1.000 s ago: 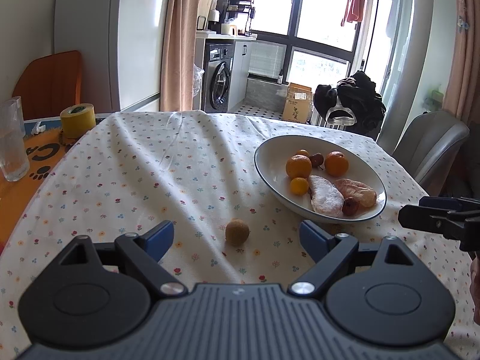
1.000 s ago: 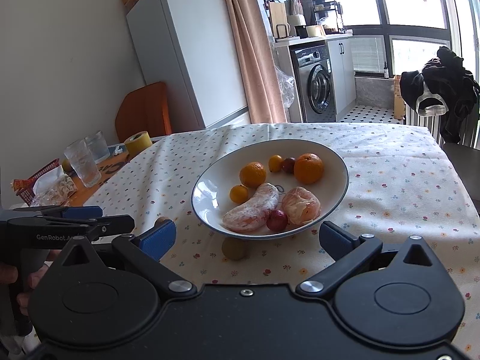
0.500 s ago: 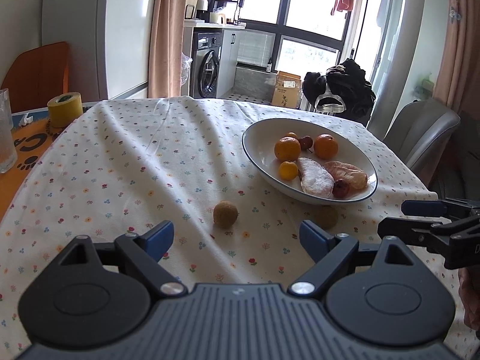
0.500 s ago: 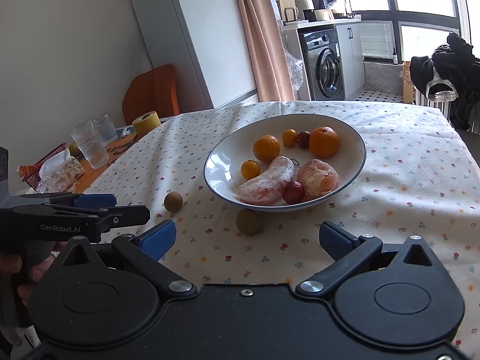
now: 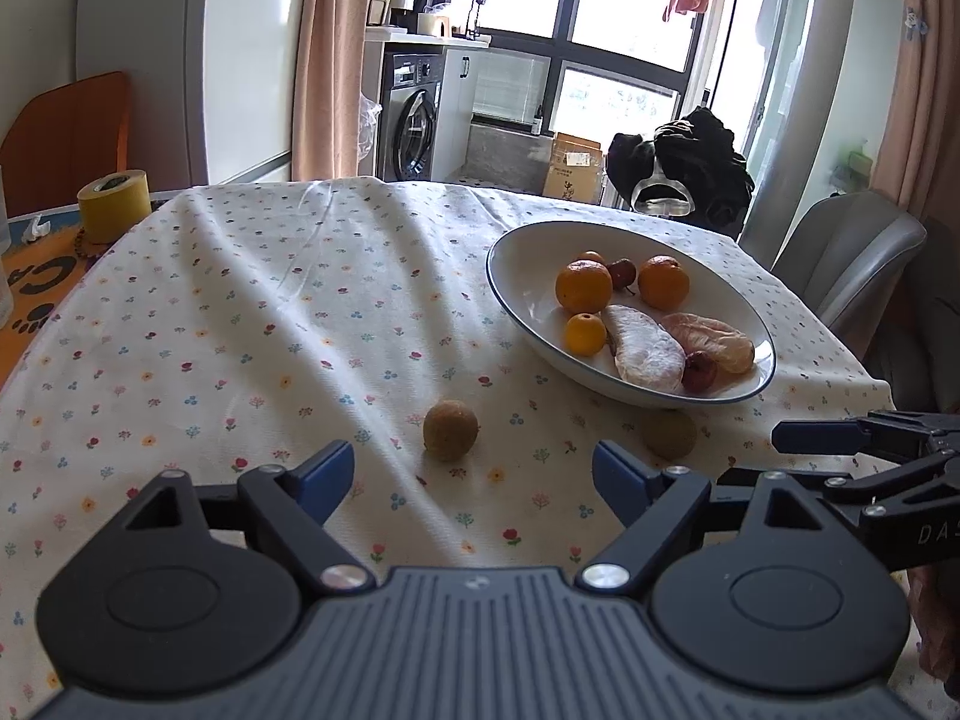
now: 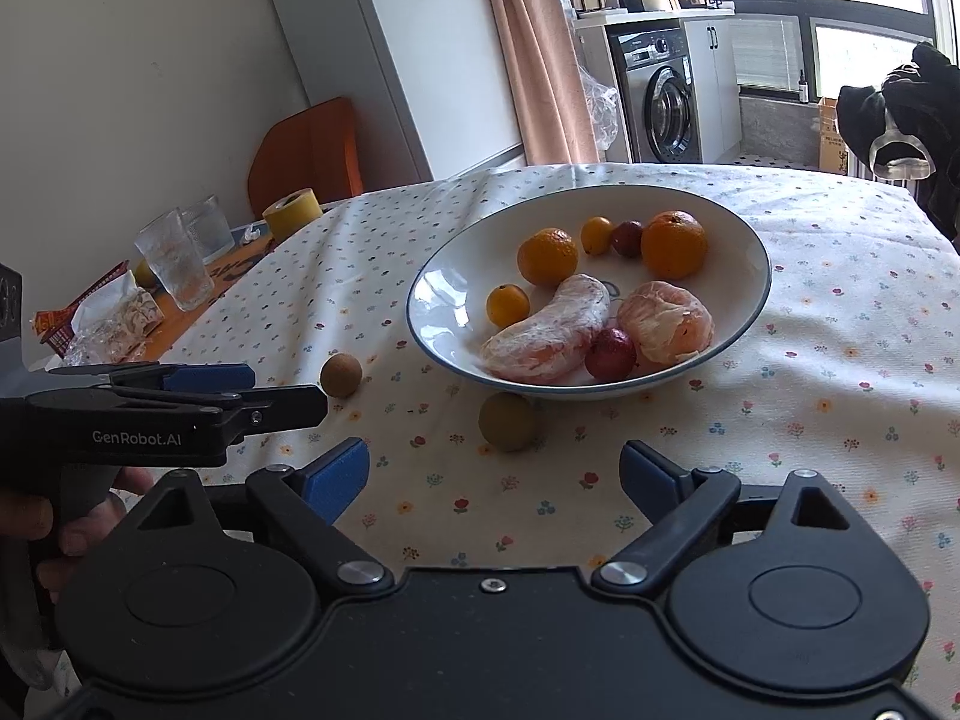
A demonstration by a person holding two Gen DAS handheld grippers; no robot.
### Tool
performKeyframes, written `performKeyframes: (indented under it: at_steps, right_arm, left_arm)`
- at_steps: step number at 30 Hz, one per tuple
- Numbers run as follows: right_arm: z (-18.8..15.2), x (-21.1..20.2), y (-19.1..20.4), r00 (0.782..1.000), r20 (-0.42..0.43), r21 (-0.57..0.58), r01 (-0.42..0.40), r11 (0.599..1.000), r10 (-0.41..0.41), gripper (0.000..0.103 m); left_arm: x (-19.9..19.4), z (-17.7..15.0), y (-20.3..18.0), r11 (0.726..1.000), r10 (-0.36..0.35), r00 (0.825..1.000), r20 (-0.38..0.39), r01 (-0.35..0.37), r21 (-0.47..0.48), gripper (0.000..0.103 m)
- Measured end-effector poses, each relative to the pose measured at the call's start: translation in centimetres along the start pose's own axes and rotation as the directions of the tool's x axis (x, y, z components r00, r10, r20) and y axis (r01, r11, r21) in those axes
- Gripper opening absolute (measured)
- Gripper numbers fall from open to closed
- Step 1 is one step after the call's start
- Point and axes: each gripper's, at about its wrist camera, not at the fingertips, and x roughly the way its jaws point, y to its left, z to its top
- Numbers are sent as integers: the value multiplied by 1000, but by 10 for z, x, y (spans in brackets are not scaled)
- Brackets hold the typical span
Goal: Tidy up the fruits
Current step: 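Move both open tools back toward the kiwi and green fruit on the cloth, then grasp the brown kiwi with the left tool while the right tool grasps the green fruit, then carry the kiwi and green fruit into the white bowl and open both tools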
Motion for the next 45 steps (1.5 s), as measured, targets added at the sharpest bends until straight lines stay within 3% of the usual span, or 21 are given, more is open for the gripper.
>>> performKeyframes:
  at_steps: [10, 19, 22, 24, 26, 27, 35, 45]
  right_arm:
    - [3, 20, 3, 1000, -29, -11, 5, 1000, -5, 72]
    - [6, 32, 4, 999, -25, -24, 23, 999, -24, 57]
    - [7, 34, 5, 999, -18, -40, 34, 999, -35, 43]
    - [6, 35, 5, 999, -19, -59, 31, 998, -32, 25]
    - [5, 34, 6, 1000, -19, -74, 20, 997, -22, 24]
    - [5, 33, 6, 1000, -20, -76, 14, 997, -15, 24]
    - [4, 15, 5, 999, -13, -72, -31, 997, 30, 23]
    - [11, -13, 6, 997, 44, -90, -53, 995, 57, 23]
  left_arm:
    - [24, 5, 0, 1000, -12, 1000, -29, 12, -8, 65]
    - [43, 10, 4, 1000, -14, 999, -45, 13, -16, 56]
    - [45, 11, 4, 1000, -5, 999, -37, 4, -12, 51]
    - [46, 11, 6, 1000, 5, 999, -33, -5, -21, 45]
    - [45, 11, 7, 999, 10, 999, -33, -11, -31, 26]
    - [45, 12, 8, 999, 8, 999, -35, -9, -38, 23]
    - [27, 16, 4, 998, -20, 1000, -1, 20, -54, 22]
    - [15, 34, -20, 999, -48, 997, 58, 49, -10, 22]
